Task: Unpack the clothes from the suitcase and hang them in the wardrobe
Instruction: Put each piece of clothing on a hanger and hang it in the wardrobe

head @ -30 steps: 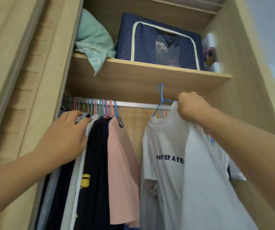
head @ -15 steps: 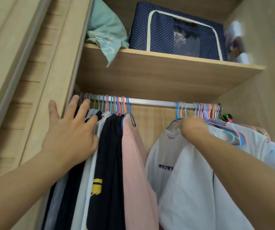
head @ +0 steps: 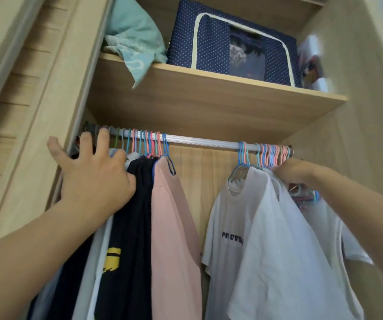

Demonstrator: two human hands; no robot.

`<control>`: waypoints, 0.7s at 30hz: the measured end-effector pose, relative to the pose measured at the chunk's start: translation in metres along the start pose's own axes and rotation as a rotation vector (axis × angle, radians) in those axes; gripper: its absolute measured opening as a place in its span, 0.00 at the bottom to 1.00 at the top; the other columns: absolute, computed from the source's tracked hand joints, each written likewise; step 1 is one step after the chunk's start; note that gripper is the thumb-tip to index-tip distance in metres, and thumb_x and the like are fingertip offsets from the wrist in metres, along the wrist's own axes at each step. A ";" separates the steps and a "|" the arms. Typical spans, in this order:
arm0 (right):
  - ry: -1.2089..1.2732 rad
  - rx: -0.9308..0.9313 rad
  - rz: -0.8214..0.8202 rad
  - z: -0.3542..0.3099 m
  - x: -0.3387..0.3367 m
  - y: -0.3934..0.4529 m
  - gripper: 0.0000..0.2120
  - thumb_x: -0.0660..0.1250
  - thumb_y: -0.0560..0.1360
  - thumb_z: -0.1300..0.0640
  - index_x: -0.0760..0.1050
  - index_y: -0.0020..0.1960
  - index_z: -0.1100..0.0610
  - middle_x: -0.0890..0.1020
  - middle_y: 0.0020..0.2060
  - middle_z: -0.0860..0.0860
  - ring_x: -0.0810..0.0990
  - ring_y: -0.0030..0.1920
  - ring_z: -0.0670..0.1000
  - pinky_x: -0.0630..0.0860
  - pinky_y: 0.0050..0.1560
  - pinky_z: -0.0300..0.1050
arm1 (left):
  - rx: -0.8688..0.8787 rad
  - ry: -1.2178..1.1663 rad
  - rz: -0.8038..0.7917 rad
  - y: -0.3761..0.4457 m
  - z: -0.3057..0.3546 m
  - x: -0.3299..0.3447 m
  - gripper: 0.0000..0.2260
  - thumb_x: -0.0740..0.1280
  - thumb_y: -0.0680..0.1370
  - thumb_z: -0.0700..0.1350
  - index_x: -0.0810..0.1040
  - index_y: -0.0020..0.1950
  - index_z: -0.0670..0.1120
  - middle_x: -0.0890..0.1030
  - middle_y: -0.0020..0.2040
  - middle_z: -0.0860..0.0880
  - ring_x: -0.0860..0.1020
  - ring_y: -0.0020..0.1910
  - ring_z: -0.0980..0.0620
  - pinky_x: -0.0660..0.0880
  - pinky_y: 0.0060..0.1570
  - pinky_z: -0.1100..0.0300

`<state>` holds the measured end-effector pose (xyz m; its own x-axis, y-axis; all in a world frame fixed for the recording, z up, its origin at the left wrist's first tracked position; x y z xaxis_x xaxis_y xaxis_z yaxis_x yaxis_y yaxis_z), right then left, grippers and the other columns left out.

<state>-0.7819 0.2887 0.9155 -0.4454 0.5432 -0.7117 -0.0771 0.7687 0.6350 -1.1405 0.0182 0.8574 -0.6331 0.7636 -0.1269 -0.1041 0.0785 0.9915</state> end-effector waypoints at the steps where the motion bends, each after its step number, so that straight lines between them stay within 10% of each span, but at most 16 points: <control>1: 0.085 -0.022 -0.039 -0.001 0.012 0.003 0.23 0.62 0.78 0.39 0.79 0.53 0.59 0.83 0.52 0.56 0.82 0.50 0.57 0.79 0.49 0.47 | -0.013 -0.023 0.003 0.002 0.003 -0.001 0.14 0.63 0.73 0.51 0.82 0.51 0.46 0.67 0.75 0.39 0.62 0.72 0.36 0.49 0.67 0.23; 7: 0.391 -0.114 -0.011 -0.004 0.018 0.001 0.29 0.57 0.80 0.36 0.83 0.48 0.61 0.85 0.43 0.56 0.81 0.43 0.57 0.76 0.47 0.48 | 0.138 -0.241 0.070 -0.002 0.061 -0.007 0.20 0.58 0.72 0.51 0.82 0.58 0.47 0.69 0.73 0.38 0.63 0.74 0.35 0.53 0.73 0.34; 12: -0.616 -0.117 0.301 0.024 -0.006 -0.001 0.16 0.65 0.76 0.44 0.77 0.59 0.51 0.79 0.59 0.54 0.75 0.62 0.58 0.71 0.58 0.49 | 0.211 -0.274 0.087 -0.006 0.097 -0.021 0.21 0.53 0.70 0.51 0.83 0.50 0.48 0.74 0.68 0.39 0.68 0.70 0.35 0.57 0.73 0.36; 21: -0.495 -0.199 0.320 0.018 0.005 0.004 0.14 0.65 0.75 0.51 0.69 0.56 0.58 0.82 0.53 0.56 0.81 0.54 0.60 0.73 0.46 0.50 | 0.287 -0.250 0.057 -0.013 0.113 -0.021 0.16 0.58 0.71 0.49 0.85 0.46 0.48 0.77 0.64 0.41 0.72 0.66 0.36 0.57 0.72 0.38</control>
<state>-0.7689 0.3002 0.9088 -0.0114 0.8652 -0.5012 -0.1946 0.4897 0.8499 -1.0391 0.0735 0.8501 -0.4216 0.9018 -0.0955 0.1669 0.1807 0.9693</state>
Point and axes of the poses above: each hand's wrist, its own y-axis towards the middle knuckle, its own x-axis out of the palm, z = x × y, the point moved 8 cm from there along y, towards the middle knuckle
